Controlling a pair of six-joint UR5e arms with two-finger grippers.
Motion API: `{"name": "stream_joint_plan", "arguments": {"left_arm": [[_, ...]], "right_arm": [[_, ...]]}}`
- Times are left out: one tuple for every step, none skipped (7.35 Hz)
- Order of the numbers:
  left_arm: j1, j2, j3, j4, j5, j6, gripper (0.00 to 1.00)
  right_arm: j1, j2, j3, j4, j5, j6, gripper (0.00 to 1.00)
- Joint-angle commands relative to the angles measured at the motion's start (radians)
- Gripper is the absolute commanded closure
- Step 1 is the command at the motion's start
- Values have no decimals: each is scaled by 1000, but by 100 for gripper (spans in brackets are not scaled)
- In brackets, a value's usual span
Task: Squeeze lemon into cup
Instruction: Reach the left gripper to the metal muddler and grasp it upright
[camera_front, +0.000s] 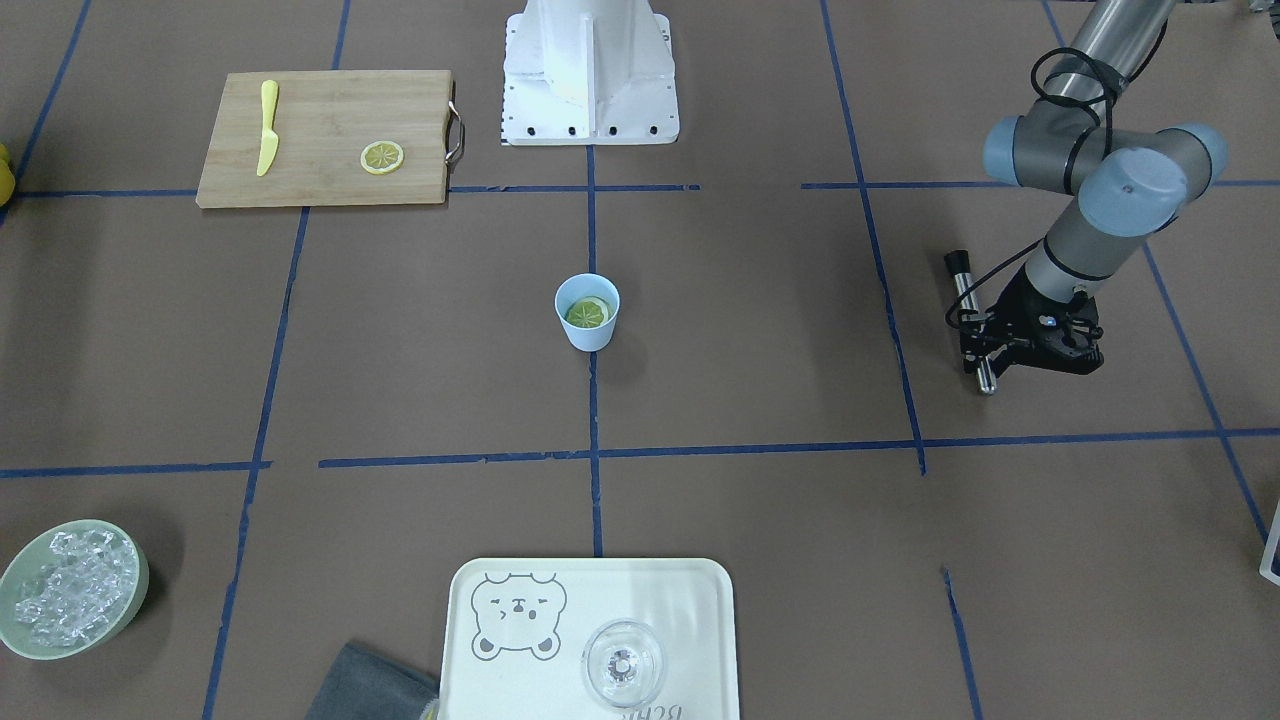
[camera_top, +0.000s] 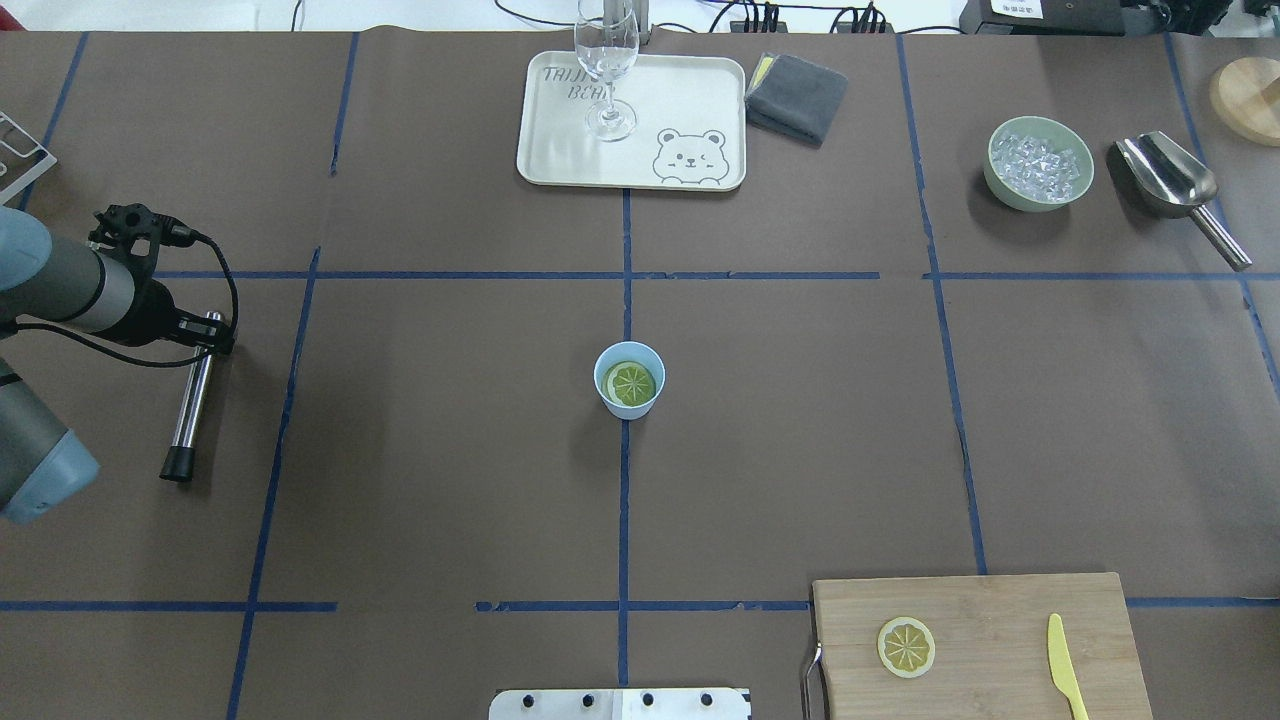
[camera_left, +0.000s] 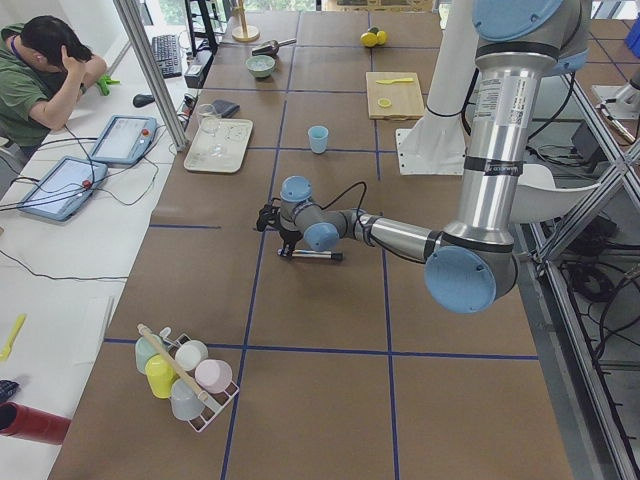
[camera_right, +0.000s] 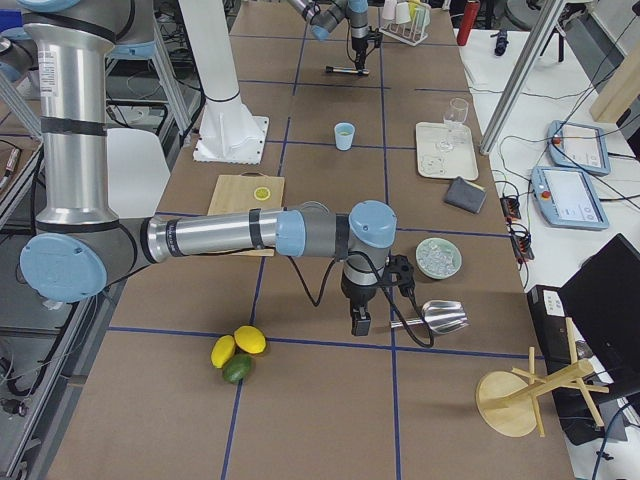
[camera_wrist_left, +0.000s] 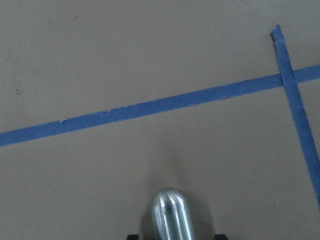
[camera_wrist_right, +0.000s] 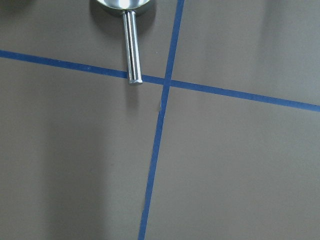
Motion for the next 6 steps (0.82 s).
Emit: {"name": "stream_joint_plan", "arguments": {"left_arm": [[-1,-2,-23,4,0,11,100],[-1,2,-52,4,-8,17,100],[-2,1,-102,6,-2,72,100],[-11,-2,-139,3,15,119,100],[-15,-43,-167,3,129,144,100],[-16,-130,-178,-3,197,188,100]], "right_arm": [[2,0,0,1,0,-2,0],[2,0,0,-1,0,0,0],[5,0,0,1,0,1,0],[5,0,0,-1,0,4,0],[5,-2,0,-1,0,3,0],[5,-5,0,-1,0,4,0]]}}
